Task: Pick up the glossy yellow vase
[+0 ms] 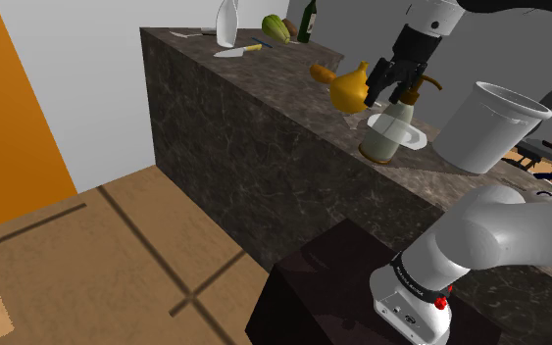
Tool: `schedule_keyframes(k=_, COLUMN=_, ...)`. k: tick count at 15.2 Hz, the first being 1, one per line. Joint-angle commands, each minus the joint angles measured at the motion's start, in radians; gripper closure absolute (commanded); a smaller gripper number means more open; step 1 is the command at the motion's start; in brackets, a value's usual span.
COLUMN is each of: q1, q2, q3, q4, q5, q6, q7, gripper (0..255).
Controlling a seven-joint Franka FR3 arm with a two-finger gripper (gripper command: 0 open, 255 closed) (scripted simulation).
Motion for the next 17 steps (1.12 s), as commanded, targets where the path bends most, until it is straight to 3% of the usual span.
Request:
schedule_keyframes(k=1, q1=0.0, q2=0.0, q3=0.0, q4=0.0, q5=0.0, q6=0.0, q7=0.0, gripper=0)
schedule_keyframes(k=9, q1=-0.043, q2=0.234, q3=-0.133, q4=0.159, q5=-0.056, q6=0.093, q7=-0.132, gripper=0)
schedule_keyframes(k=17, q1=-0.065, q2=0.495, q3=-0.254, q4=0.39, q5=-0.044, q6=0.138, q7=-0.268, gripper=0)
